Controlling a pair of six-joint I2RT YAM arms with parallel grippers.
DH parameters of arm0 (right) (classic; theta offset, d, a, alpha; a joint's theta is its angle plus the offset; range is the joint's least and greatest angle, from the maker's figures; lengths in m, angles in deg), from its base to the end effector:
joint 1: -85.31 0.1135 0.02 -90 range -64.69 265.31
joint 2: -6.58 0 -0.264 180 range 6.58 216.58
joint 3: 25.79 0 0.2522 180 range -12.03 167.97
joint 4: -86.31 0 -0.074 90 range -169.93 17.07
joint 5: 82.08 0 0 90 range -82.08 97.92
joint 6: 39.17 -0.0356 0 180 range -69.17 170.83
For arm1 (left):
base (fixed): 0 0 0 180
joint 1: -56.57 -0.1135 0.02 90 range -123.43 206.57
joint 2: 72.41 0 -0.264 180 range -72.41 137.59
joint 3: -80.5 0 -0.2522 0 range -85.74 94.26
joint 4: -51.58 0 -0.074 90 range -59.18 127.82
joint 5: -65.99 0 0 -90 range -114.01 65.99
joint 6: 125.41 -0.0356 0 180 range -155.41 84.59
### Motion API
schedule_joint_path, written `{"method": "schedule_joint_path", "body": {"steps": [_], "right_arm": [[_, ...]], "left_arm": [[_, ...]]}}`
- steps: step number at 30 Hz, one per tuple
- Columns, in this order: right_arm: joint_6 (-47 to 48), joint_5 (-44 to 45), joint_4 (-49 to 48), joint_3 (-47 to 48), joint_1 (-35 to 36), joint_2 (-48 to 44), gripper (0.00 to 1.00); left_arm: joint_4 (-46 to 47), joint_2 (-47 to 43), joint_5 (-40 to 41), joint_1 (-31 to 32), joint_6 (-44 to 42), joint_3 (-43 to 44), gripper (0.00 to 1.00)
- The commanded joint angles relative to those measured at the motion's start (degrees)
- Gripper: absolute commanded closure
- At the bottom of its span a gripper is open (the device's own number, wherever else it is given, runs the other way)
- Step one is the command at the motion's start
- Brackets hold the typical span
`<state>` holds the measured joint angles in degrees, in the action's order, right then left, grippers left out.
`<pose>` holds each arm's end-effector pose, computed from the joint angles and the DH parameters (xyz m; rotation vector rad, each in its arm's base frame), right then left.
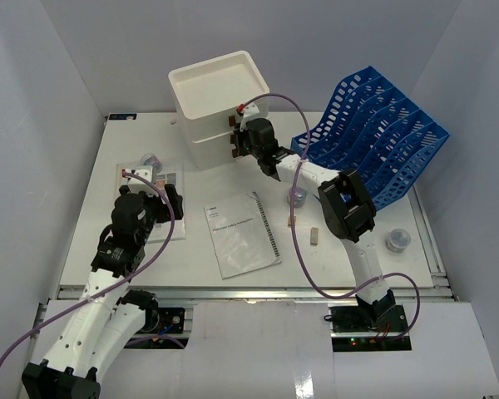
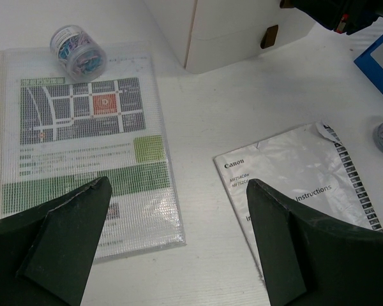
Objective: Organize the desk
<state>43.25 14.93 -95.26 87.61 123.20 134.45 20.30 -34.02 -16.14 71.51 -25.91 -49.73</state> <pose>0.4232 0.3238 0.2345 -0.3891 1.7755 0.4565 0.1588 -0.0373 0.2900 -0.0014 1.9178 -0.1557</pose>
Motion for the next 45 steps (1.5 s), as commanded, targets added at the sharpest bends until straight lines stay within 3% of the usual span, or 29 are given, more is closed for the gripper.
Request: {"method": "schedule_joint_path", "body": {"steps": [1,14,20,22,25,31,45], "right_arm": [[1.55,-2.61,-6.34,-0.88,-0.01,-1.69,0.89],[2.65,-4.98,-11.80,-18.43,-0.45,-12.42,0.92],[4.45,-3.99,-11.15,-16.34,-0.45,-11.91,0.27],[4.53,-3.64,-10.03,-12.45,-0.45,-9.58,0.19],[3.52,-2.48,-8.03,-7.22,-0.45,-6.14,0.17],[3.26,0.24,-6.20,3.82,-0.45,2.21,0.20],[3.05,2.62,-6.73,5.61,-0.36,4.22,0.80]], "left_arm": [[0.57,-0.66,0.83,-0.26,0.00,-0.15,0.02],[0.58,-0.33,0.00,-0.26,0.14,-0.15,0.02],[0.48,-0.17,-0.31,-0.26,0.16,-0.15,0.02],[0.52,-0.07,-0.25,-0.26,0.19,-0.09,0.02],[0.56,0.20,-0.22,-0.26,0.16,-0.07,0.02],[0.82,0.55,-0.05,-0.26,-0.01,-0.15,0.02],[1.08,0.85,-0.39,-0.30,-0.19,-0.10,0.02]]}}
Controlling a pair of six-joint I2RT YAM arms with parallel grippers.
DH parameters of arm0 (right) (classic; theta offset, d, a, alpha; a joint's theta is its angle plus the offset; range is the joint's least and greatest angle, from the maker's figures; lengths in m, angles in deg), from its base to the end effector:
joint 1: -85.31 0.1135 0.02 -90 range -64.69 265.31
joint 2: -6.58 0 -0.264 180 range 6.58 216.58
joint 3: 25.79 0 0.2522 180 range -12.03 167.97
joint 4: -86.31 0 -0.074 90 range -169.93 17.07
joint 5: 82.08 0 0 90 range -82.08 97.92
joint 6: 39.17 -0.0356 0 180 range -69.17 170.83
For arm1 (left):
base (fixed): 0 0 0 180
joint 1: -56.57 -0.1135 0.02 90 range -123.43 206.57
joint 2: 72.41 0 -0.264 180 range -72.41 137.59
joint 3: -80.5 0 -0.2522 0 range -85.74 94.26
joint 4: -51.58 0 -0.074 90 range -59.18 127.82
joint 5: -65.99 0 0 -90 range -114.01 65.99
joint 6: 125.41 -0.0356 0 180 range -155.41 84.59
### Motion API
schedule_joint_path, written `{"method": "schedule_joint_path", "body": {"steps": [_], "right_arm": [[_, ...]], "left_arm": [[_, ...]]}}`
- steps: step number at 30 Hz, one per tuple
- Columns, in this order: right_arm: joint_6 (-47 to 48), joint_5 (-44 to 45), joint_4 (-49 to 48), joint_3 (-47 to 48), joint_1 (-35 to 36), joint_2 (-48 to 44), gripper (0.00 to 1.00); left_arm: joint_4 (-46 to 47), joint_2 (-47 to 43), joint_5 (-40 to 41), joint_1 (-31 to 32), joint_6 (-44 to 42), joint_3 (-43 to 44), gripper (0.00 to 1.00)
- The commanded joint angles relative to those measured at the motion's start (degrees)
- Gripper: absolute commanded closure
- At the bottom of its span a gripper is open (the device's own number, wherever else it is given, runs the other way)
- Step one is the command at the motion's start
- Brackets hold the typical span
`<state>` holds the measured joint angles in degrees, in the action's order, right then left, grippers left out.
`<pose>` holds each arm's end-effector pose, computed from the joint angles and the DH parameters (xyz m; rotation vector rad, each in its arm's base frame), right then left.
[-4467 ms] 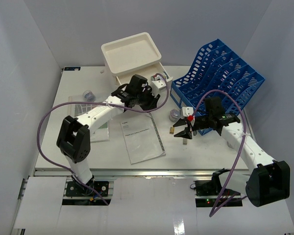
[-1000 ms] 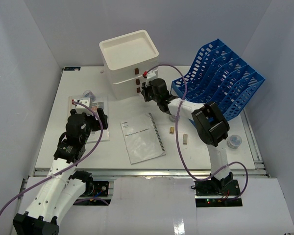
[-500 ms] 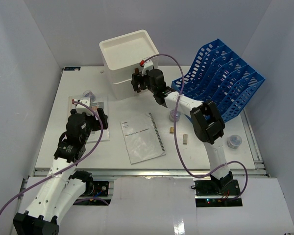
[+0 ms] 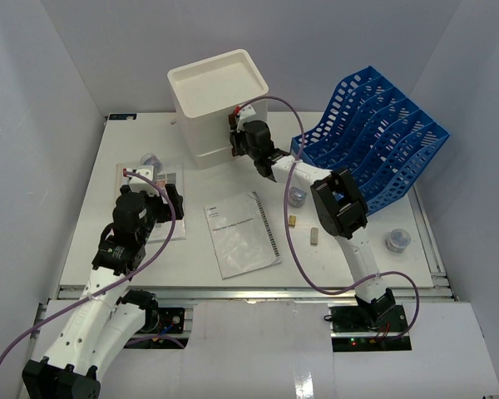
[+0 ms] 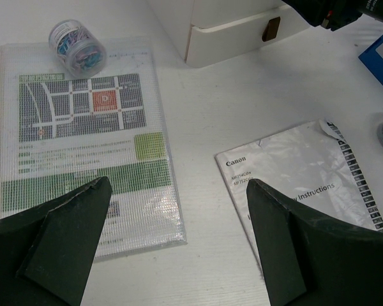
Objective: Organize the desk
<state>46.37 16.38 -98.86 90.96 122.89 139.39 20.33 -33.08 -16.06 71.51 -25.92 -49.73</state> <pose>0.4383 0.3307 0.2168 -0.4015 1.7302 0.4028 0.1616 -0.0380 0.2877 -0.0006 1.9333 -0.1507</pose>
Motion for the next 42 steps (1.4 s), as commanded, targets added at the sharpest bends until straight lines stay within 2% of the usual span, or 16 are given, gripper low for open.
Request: {"method": "schedule_joint_path", "body": {"steps": [1,2,4,20,28,38,41,42], "right_arm": [[0.07,1.12,-3.22,2.21,-0.05,-0.89,0.87],[0.24,1.21,-3.22,2.04,-0.05,-1.07,0.92],[0.42,1.58,-3.71,0.92,-0.12,-1.98,0.92],[1.12,-1.13,-9.19,-19.29,-0.32,-14.24,0.92],[-0.94,-4.53,-12.52,-35.57,-0.23,-23.80,0.92],[-1.59,-5.84,-13.28,-43.00,-0.23,-30.65,0.92],[-1.47,-8.35,-11.23,-42.99,-0.23,-30.91,0.90],[-0.63,-10.84,-10.64,-42.80,-0.34,-31.29,0.80]], "left_arm": [[1.06,-0.13,-0.38,-0.26,-0.18,-0.07,0.02],[0.97,-0.13,-0.30,-0.26,-0.18,-0.15,0.02],[1.06,-0.11,-0.15,-0.26,-0.16,-0.13,0.02],[0.80,-0.78,-0.12,-0.26,0.08,-0.15,0.02],[0.88,-0.84,-0.30,-0.31,0.26,-0.20,0.02],[1.98,4.15,-1.75,-1.11,3.99,0.67,0.02],[2.43,8.75,-2.51,-2.87,9.11,1.66,0.02],[2.82,10.53,-2.78,-3.41,11.35,2.16,0.02]]}}
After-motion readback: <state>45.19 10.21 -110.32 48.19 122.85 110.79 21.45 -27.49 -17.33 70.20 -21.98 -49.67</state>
